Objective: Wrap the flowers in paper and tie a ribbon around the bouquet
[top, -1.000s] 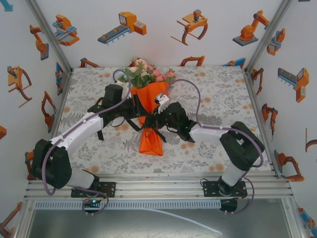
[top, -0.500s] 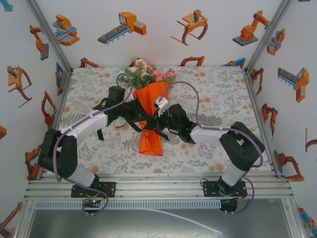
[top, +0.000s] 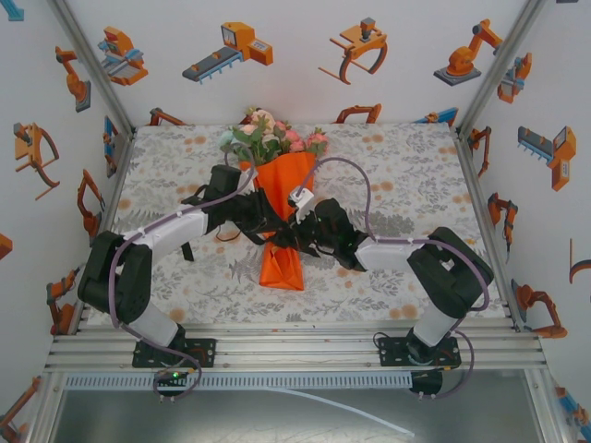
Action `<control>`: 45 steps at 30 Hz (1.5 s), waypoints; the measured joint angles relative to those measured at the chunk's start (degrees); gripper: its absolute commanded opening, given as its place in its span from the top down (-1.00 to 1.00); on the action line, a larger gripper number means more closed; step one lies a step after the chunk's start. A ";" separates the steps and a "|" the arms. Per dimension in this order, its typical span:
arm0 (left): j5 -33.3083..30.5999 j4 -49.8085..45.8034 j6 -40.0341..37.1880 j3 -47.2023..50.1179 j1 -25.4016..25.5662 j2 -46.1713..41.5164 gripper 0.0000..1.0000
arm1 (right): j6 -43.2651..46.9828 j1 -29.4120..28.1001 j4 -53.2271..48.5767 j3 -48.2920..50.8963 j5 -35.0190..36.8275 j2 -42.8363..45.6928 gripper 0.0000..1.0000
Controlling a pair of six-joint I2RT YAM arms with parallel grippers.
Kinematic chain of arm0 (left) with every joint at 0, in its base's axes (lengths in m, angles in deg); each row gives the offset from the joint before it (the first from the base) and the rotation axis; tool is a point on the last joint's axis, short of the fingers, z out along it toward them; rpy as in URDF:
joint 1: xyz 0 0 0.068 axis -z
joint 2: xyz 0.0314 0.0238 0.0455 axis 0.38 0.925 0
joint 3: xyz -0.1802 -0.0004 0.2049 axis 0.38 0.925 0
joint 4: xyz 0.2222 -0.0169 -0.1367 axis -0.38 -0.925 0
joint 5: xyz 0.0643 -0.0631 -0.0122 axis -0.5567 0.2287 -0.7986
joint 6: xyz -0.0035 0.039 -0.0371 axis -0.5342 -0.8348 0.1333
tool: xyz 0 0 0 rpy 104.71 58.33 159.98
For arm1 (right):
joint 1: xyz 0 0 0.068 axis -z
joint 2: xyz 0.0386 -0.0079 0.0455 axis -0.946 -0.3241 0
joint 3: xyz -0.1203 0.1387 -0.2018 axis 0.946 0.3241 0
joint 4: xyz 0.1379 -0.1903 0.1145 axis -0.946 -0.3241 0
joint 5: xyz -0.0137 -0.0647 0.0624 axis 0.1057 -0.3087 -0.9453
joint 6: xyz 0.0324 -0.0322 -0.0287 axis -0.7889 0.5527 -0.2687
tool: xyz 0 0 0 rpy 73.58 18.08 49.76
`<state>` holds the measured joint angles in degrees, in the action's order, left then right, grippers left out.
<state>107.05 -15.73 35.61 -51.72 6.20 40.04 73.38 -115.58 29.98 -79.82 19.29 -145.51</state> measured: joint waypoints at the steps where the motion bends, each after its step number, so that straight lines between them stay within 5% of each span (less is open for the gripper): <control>1: -0.52 -0.61 -0.15 0.00 -0.02 0.00 0.22 | 0.00 0.00 0.02 0.02 -0.20 0.00 1.00; 13: 0.63 1.07 0.04 0.07 -0.04 -0.96 0.44 | -0.02 0.02 1.33 0.09 -0.59 0.74 1.00; 19: 2.08 2.27 0.35 0.13 0.15 -0.68 1.00 | -0.09 0.00 1.16 0.20 -0.57 0.74 0.88; 26: 1.88 0.04 -0.81 0.17 0.37 -1.11 1.00 | -0.22 0.04 2.67 2.08 -0.17 1.68 0.29; 35: 0.00 -2.10 -2.21 0.22 0.28 -3.15 1.00 | 0.44 0.07 4.74 9.22 0.85 9.73 0.45; 45: -3.08 -4.83 -4.94 0.20 0.68 -3.43 1.00 | -1.95 0.07 3.78 9.51 1.22 13.86 0.27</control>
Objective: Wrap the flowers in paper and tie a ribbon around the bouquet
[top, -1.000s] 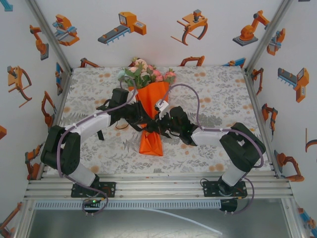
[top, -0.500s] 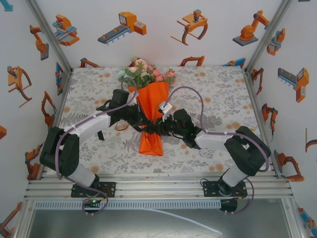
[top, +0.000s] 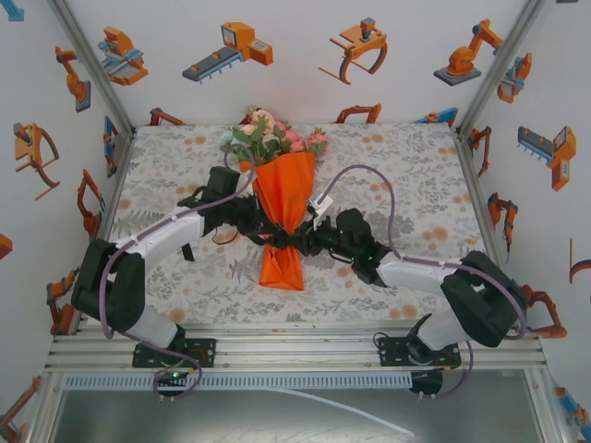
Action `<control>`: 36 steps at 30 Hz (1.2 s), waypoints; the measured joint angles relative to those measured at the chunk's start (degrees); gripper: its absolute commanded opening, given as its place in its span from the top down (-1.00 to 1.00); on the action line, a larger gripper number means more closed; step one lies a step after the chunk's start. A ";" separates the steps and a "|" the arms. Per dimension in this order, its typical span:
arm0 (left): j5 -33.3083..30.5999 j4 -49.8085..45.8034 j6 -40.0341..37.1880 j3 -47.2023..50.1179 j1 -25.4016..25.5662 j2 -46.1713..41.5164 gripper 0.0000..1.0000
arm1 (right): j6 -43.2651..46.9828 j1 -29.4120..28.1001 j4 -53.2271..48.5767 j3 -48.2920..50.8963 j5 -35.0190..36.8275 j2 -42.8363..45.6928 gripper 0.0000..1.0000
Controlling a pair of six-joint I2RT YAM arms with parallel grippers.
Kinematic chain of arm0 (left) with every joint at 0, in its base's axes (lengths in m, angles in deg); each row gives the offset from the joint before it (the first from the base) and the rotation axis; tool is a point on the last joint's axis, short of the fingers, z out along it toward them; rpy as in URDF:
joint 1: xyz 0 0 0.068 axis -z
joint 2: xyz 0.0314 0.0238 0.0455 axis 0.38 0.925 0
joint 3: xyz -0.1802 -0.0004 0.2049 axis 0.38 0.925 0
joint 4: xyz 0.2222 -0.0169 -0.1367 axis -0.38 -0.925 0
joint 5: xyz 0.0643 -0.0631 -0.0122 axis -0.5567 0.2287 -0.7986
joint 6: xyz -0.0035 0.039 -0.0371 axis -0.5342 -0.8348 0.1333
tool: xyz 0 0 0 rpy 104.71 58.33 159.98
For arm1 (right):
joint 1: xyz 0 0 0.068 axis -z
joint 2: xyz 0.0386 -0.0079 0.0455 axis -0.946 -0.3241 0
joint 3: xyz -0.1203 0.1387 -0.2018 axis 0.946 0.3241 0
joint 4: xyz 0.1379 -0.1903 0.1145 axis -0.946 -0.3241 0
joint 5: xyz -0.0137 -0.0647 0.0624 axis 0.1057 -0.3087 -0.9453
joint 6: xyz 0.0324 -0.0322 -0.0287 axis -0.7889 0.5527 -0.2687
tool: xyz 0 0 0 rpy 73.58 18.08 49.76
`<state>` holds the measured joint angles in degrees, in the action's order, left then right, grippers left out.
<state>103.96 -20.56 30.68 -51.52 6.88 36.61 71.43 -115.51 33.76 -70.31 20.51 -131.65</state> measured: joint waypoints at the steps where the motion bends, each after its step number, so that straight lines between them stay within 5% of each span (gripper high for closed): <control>1: -0.20 -0.24 -0.24 0.00 0.11 -0.13 1.00 | -1.70 0.00 -0.87 -0.94 0.42 0.15 0.27; 10: -0.85 -0.39 -2.08 -0.24 2.03 -1.36 1.00 | -18.67 0.04 -18.16 -18.53 3.10 -3.52 0.16; 25: -2.86 -0.68 -2.54 -0.31 1.99 -4.09 1.00 | -21.27 0.04 -31.19 -18.91 4.11 -6.03 1.00; 28: -2.99 -0.90 -2.73 -0.31 1.88 -4.09 1.00 | -21.29 0.04 -31.15 -17.62 4.57 -5.18 0.99; 32: -2.71 -1.51 -3.43 -0.57 1.88 -4.07 1.00 | -21.31 0.04 -29.86 -15.91 4.63 -4.02 0.39; 36: -2.27 -1.86 -3.85 -1.33 1.88 -3.96 0.98 | -21.49 0.11 -29.00 -13.18 5.97 0.09 0.30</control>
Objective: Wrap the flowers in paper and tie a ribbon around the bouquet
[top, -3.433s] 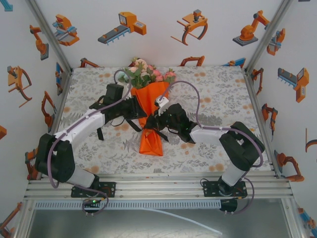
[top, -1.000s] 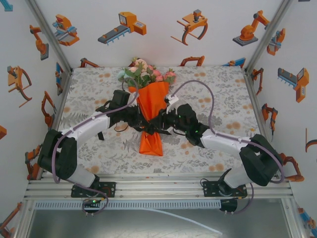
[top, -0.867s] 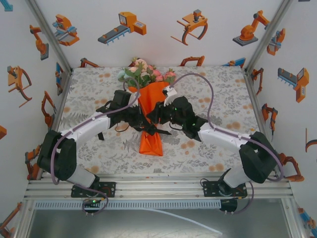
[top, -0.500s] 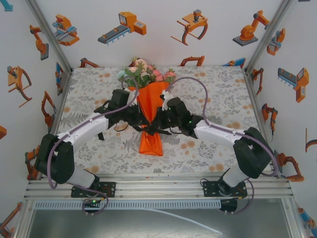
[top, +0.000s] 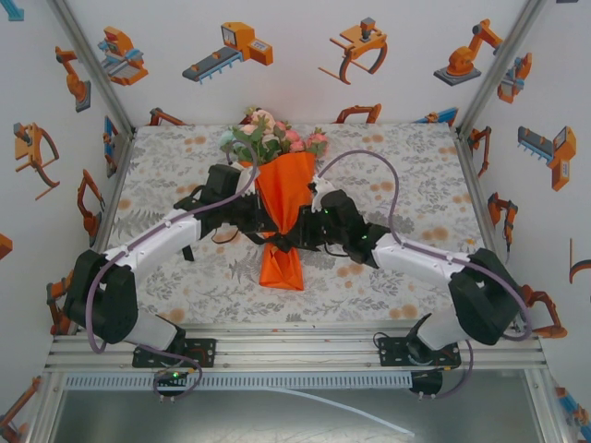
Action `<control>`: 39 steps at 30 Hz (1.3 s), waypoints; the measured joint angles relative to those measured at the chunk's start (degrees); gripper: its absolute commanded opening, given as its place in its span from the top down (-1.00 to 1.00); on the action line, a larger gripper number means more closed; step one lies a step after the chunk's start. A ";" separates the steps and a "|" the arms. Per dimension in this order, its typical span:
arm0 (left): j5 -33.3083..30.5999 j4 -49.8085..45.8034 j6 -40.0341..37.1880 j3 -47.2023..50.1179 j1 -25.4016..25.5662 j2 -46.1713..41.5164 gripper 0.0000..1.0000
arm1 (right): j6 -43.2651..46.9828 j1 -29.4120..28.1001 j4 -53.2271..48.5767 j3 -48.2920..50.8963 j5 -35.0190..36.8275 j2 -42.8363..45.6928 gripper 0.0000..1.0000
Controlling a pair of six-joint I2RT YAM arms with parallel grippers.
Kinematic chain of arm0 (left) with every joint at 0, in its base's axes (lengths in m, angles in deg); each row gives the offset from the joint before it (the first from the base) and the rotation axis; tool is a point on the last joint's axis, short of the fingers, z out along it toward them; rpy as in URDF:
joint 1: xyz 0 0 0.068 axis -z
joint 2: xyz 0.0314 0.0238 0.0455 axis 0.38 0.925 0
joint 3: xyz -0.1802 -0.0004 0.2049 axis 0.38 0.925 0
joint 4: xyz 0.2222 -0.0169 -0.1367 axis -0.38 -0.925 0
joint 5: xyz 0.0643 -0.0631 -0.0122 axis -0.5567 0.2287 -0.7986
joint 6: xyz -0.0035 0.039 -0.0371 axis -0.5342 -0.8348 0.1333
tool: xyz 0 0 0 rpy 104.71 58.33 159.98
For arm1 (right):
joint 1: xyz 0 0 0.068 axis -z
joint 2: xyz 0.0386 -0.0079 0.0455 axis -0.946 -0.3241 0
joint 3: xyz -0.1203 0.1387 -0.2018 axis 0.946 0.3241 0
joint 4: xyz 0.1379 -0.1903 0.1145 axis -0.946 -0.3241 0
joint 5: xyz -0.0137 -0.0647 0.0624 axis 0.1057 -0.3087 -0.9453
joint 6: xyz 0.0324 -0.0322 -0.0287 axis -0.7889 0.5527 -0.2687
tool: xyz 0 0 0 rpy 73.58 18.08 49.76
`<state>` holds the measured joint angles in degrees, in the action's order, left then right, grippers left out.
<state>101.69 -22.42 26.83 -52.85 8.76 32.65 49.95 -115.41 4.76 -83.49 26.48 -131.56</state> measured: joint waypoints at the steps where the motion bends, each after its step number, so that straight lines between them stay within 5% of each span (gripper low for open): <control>1: 0.02 -0.02 -0.02 -0.07 0.00 0.00 0.94 | -0.24 0.15 -0.02 1.01 0.79 1.81 0.30; 9: 1.09 -0.66 -0.70 -1.75 0.13 0.46 0.79 | -5.73 3.80 2.01 11.63 4.87 10.86 0.28; 18: 0.46 -3.91 -4.85 -7.61 2.95 2.16 0.43 | -10.36 3.74 16.63 15.02 -4.87 0.79 0.46; 31: -1.05 -11.87 -9.18 -12.24 3.39 8.74 0.47 | -12.11 3.74 27.12 14.88 -5.22 -5.07 0.71; 39: 0.63 -12.98 -9.75 -12.41 3.91 10.25 0.22 | -12.09 3.74 28.33 13.46 -5.66 -6.62 0.74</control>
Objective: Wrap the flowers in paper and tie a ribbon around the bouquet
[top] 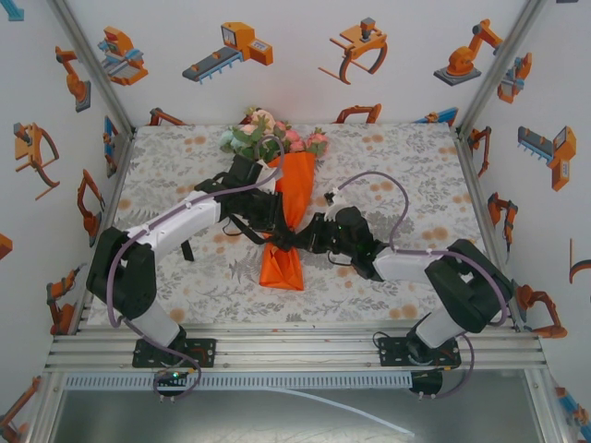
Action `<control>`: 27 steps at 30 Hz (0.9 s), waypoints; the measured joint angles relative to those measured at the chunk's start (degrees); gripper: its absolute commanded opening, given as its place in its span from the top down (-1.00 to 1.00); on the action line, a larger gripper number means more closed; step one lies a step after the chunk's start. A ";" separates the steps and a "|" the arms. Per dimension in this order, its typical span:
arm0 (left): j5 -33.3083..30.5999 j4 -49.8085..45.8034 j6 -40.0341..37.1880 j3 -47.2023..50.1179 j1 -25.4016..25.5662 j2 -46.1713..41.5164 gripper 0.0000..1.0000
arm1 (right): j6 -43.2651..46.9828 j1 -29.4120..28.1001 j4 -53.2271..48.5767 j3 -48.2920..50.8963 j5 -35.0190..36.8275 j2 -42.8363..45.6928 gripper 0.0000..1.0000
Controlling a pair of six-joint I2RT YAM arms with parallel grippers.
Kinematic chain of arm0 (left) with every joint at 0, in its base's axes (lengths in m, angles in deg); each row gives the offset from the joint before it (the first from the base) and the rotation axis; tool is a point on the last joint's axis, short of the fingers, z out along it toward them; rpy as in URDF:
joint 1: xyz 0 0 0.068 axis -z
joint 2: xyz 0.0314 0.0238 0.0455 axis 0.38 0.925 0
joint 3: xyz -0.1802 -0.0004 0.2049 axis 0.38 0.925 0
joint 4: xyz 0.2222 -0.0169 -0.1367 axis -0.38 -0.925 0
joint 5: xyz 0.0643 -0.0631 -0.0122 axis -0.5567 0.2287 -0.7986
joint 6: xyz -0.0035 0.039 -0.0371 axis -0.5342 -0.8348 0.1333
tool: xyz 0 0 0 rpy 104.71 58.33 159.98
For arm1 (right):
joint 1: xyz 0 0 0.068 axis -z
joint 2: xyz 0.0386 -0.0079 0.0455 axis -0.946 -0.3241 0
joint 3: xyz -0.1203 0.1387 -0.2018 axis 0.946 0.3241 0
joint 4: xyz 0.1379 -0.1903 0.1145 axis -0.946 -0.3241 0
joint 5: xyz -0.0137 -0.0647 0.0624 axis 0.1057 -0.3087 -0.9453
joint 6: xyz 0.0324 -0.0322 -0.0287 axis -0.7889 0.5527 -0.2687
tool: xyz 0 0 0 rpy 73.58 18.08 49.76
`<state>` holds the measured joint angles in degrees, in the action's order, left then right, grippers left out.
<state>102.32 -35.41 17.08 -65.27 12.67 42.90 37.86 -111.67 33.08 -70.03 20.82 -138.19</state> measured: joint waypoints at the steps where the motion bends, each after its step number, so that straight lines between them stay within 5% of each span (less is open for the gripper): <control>1: 0.00 0.02 0.00 -0.02 0.00 0.15 0.19 | 0.00 0.00 0.13 -0.22 -0.07 -0.11 0.74; 18: 2.86 3.30 1.31 0.28 0.00 2.19 0.26 | 0.28 0.00 2.10 -0.83 -1.27 -0.17 0.78; 27: 4.37 3.50 1.51 0.46 -0.11 2.84 0.83 | 0.35 0.02 1.97 -0.83 -0.79 -0.17 0.78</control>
<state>106.70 -31.91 18.59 -64.81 12.56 45.74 38.21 -111.65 35.05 -70.86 20.03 -138.36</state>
